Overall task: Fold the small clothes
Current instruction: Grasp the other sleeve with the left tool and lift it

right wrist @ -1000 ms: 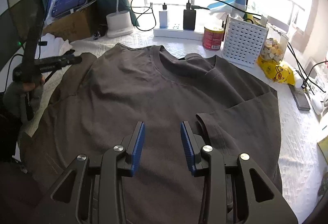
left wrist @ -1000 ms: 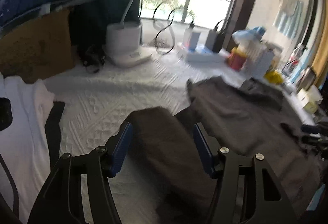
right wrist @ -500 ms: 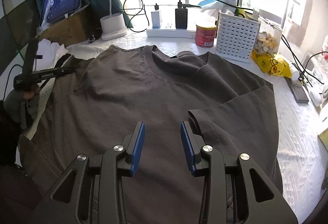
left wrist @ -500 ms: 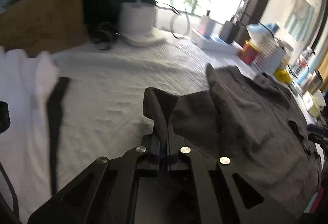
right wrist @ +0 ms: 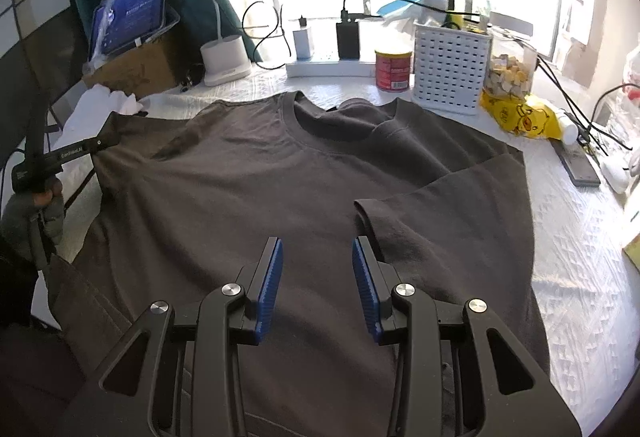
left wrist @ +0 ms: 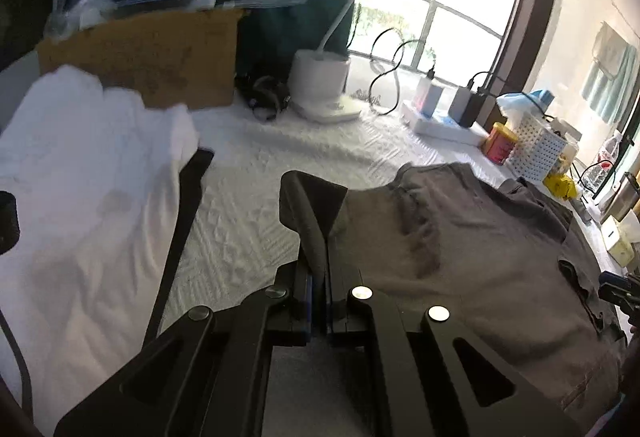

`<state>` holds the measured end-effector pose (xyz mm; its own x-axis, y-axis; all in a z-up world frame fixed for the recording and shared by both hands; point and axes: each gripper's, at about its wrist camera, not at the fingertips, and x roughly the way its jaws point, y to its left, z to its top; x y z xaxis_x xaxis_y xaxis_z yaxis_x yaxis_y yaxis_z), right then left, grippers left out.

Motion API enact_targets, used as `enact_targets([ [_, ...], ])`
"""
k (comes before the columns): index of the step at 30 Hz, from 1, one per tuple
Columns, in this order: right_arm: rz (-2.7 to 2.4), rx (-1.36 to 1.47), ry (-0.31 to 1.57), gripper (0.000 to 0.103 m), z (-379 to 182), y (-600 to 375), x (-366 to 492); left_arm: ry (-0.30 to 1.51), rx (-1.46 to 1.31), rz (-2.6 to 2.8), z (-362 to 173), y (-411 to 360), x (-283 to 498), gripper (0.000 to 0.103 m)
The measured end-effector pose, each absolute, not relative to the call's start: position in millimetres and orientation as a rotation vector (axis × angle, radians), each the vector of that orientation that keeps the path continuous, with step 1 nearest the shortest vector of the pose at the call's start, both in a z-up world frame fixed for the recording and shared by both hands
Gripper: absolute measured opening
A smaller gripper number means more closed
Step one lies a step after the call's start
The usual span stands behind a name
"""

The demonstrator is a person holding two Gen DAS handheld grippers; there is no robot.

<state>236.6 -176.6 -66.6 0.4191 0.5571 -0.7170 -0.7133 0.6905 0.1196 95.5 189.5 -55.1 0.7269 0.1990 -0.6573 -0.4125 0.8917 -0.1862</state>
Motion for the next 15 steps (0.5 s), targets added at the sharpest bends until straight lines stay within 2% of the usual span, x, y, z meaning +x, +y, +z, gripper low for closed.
enact_targets([
  [8, 0.776, -0.150, 0.797, 0.038, -68, -208, 240, 0.640, -0.228, 0.269, -25, 146, 120, 0.003],
  [15, 0.754, -0.103, 0.787, 0.038, -71, -236, 244, 0.685, -0.163, 0.159, -29, 97, 156, 0.003],
])
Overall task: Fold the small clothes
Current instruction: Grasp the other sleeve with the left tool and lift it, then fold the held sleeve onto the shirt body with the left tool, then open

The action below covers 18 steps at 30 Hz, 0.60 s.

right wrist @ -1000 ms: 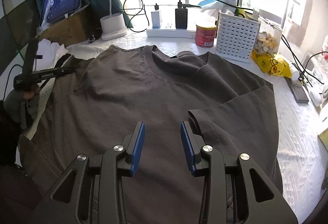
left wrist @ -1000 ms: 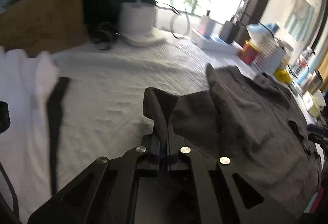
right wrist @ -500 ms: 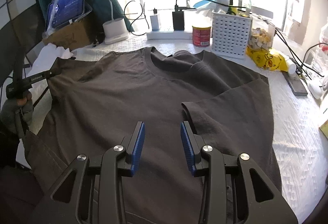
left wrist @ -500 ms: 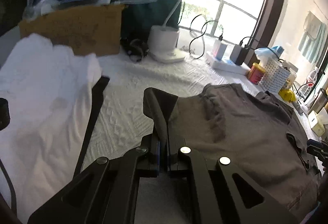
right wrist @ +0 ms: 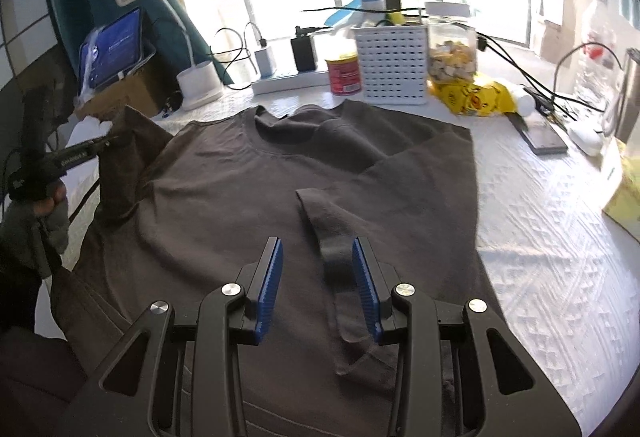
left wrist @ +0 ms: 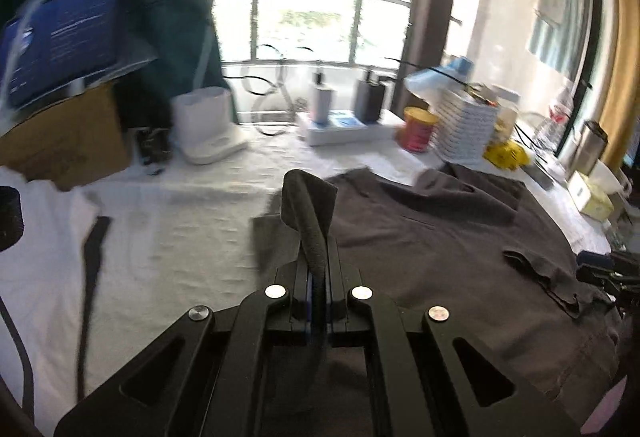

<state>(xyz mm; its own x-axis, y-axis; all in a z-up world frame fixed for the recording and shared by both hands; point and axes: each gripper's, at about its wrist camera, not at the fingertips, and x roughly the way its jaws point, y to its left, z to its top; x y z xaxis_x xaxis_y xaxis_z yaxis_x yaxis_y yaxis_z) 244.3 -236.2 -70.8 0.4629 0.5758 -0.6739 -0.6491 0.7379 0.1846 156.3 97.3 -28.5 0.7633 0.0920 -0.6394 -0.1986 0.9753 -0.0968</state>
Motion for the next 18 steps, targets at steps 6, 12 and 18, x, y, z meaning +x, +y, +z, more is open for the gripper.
enact_targets([
  [6, 0.719, -0.067, 0.791, 0.038, -77, -258, 250, 0.762, -0.156, 0.102, -47, 68, 179, 0.003],
  [12, 0.700, -0.047, 0.793, 0.038, -81, -272, 251, 0.934, -0.171, 0.057, -83, 44, 206, 0.010],
  [18, 0.688, -0.037, 0.802, 0.038, -84, -272, 253, 0.953, -0.164, -0.045, -83, 16, 201, 0.064],
])
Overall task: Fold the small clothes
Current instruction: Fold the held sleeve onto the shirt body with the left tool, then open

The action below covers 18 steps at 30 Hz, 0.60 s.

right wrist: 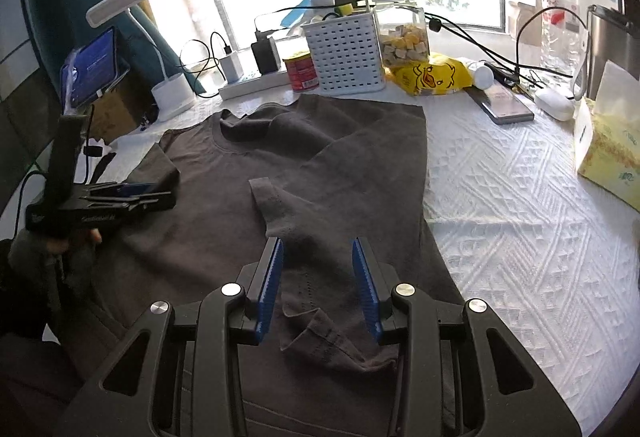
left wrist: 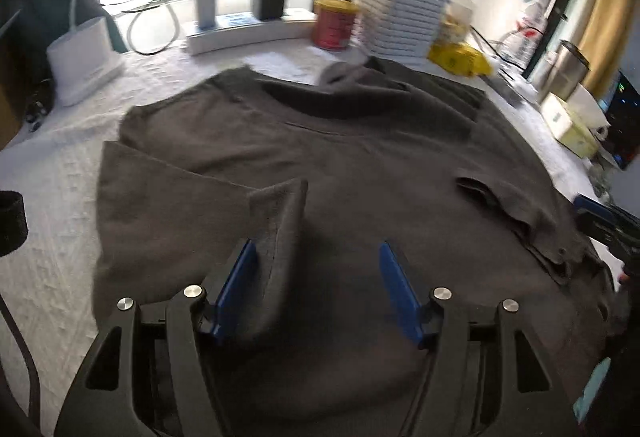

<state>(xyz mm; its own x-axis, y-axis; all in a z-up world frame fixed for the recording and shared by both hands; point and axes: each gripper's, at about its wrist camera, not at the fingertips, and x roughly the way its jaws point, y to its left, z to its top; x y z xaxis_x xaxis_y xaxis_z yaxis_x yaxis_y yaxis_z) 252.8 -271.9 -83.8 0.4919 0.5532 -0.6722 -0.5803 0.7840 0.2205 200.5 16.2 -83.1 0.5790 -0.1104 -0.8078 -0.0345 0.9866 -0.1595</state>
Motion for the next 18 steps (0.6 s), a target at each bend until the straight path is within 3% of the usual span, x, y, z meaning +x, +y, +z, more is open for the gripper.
enact_targets([
  [10, 0.715, -0.054, 0.798, 0.038, -82, -257, 246, 0.865, -0.194, 0.086, -45, 67, 139, 0.064],
  [18, 0.771, -0.108, 0.789, 0.038, -76, -227, 234, 0.926, -0.286, 0.235, -72, 112, 109, 0.064],
])
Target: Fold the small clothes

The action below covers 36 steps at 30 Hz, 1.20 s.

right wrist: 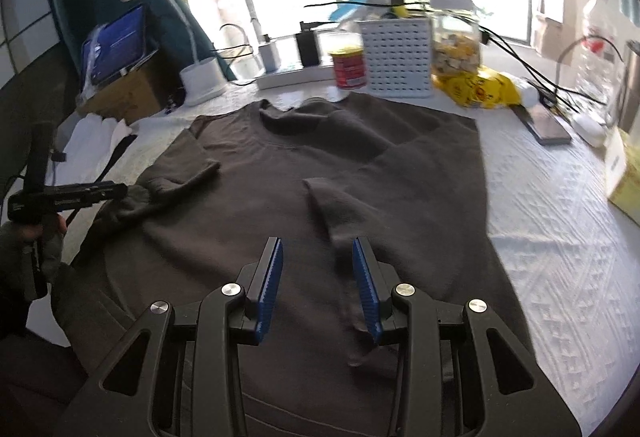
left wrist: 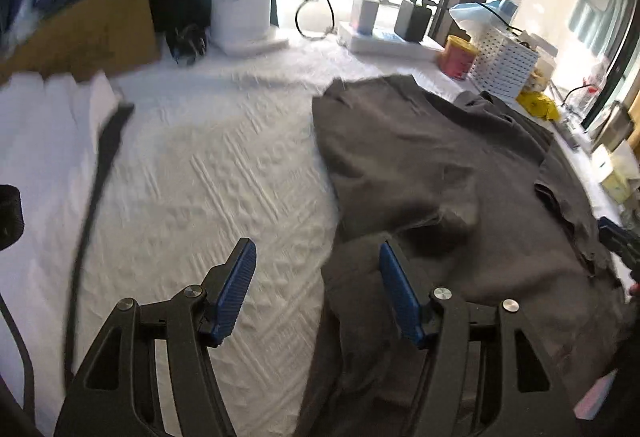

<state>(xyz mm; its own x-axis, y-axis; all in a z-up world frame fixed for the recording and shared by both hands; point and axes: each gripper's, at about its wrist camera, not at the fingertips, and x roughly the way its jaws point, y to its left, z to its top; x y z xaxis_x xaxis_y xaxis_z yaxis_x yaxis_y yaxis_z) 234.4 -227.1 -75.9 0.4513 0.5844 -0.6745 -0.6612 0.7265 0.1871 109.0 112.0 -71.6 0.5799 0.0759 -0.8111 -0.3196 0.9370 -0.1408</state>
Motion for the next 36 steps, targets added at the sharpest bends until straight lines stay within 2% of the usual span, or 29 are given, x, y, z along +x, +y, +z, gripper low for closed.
enact_targets([
  [5, 0.778, -0.126, 0.787, 0.038, -73, -219, 228, 0.923, -0.291, 0.155, -82, 101, 103, 0.063],
  [6, 0.776, -0.127, 0.787, 0.038, -73, -219, 227, 0.916, -0.282, 0.138, -82, 97, 102, 0.055],
  [7, 0.772, -0.129, 0.787, 0.038, -73, -219, 226, 0.916, -0.267, 0.126, -83, 92, 103, 0.042],
  [8, 0.768, -0.130, 0.787, 0.038, -73, -220, 225, 0.921, -0.254, 0.122, -83, 90, 103, 0.038],
  [10, 0.763, -0.128, 0.787, 0.038, -72, -222, 224, 0.911, -0.216, 0.117, -80, 84, 103, 0.018],
  [14, 0.759, -0.127, 0.785, 0.038, -72, -224, 220, 0.852, -0.131, 0.130, -66, 72, 98, 0.012],
  [23, 0.774, -0.117, 0.774, 0.038, -71, -226, 217, 0.825, -0.042, 0.034, -59, 43, 92, 0.012],
  [32, 0.769, -0.091, 0.777, 0.038, -75, -238, 216, 0.973, 0.032, -0.079, -80, 6, 98, 0.013],
  [33, 0.767, -0.089, 0.777, 0.038, -76, -239, 216, 0.984, 0.030, -0.087, -81, 4, 99, 0.016],
  [36, 0.764, -0.079, 0.774, 0.038, -75, -244, 217, 1.002, 0.000, -0.138, -81, -1, 101, 0.035],
])
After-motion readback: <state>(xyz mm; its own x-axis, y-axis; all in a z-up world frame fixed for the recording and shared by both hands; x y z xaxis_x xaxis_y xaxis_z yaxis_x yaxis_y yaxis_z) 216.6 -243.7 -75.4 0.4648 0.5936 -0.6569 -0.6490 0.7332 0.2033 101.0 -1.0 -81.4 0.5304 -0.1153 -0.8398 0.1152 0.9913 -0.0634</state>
